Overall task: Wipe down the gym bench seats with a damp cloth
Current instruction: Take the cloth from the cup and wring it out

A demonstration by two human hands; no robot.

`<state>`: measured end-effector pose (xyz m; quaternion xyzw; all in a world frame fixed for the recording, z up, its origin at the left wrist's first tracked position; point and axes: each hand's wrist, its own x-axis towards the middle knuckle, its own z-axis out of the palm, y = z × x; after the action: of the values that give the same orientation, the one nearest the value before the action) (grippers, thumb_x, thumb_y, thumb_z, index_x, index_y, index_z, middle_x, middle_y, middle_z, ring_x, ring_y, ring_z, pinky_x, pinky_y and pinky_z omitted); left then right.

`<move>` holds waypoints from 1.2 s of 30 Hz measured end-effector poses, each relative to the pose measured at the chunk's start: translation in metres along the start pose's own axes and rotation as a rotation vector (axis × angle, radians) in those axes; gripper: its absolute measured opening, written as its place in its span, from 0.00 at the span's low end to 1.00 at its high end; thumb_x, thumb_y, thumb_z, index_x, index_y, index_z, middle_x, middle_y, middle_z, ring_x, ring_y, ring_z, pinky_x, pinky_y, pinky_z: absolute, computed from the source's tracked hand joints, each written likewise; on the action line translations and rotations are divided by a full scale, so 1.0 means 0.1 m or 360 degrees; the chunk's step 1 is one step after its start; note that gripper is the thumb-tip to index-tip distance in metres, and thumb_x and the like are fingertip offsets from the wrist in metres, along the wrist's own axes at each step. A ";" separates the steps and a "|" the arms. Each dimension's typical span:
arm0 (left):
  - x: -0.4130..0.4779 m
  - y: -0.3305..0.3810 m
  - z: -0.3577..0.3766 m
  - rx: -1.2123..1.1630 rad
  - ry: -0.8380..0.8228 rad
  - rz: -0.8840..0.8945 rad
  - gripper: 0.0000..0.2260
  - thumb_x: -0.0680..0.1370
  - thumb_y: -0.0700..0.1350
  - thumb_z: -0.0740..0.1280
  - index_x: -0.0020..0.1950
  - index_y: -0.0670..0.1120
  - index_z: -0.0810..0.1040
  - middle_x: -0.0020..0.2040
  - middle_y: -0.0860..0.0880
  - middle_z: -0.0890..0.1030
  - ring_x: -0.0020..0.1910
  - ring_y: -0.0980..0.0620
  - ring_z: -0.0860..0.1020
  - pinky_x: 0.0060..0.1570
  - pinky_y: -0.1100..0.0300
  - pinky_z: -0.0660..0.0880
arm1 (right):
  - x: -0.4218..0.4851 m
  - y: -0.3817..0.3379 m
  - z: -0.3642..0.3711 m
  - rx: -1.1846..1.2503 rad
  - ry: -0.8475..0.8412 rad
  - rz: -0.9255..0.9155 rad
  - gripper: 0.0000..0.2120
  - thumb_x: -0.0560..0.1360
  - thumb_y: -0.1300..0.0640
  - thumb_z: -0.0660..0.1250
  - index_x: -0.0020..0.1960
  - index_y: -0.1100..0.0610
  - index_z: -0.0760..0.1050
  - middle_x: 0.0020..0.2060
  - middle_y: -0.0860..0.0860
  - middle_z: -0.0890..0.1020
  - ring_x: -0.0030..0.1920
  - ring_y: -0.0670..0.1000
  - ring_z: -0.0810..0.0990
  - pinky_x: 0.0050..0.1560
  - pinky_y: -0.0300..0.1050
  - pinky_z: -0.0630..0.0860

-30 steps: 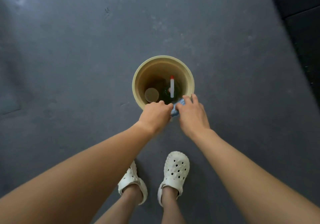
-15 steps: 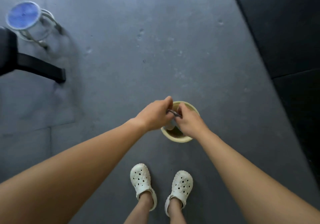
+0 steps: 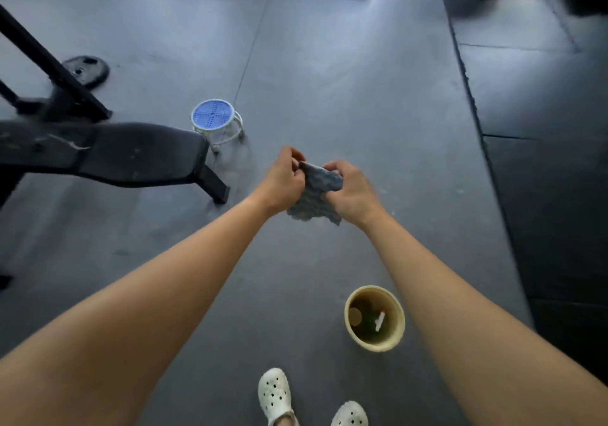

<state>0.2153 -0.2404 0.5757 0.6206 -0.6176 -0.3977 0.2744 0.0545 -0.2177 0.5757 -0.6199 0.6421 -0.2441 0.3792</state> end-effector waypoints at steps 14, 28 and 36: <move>0.32 0.16 -2.51 -0.0066 0.0095 -0.0069 0.22 0.67 0.41 0.68 0.60 0.49 0.74 0.63 0.41 0.74 0.57 0.42 0.79 0.42 0.62 0.75 | 0.81 -2.32 0.35 -0.0294 -0.0232 -0.0558 0.32 0.66 0.66 0.78 0.66 0.52 0.72 0.64 0.52 0.62 0.54 0.52 0.73 0.56 0.40 0.77; 2.16 -0.12 -3.71 0.0391 0.0357 -0.0170 0.12 0.73 0.33 0.71 0.55 0.39 0.86 0.52 0.42 0.82 0.51 0.43 0.82 0.58 0.49 0.80 | 3.41 -3.25 0.98 -0.0764 -0.0168 -0.0915 0.19 0.72 0.73 0.70 0.60 0.60 0.82 0.72 0.63 0.66 0.66 0.68 0.73 0.62 0.53 0.77; 3.19 -0.28 -4.48 0.0616 0.0567 -0.0564 0.10 0.75 0.34 0.70 0.54 0.39 0.87 0.52 0.40 0.85 0.52 0.44 0.83 0.54 0.51 0.82 | 4.77 -4.01 1.40 -0.0854 -0.0382 -0.1140 0.16 0.72 0.68 0.70 0.57 0.58 0.85 0.60 0.61 0.75 0.60 0.64 0.74 0.56 0.45 0.71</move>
<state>0.5777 -0.6193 0.7422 0.8191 -0.5064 -0.1994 0.1814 0.4372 -0.7090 0.7192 -0.9027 0.3796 -0.1114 0.1690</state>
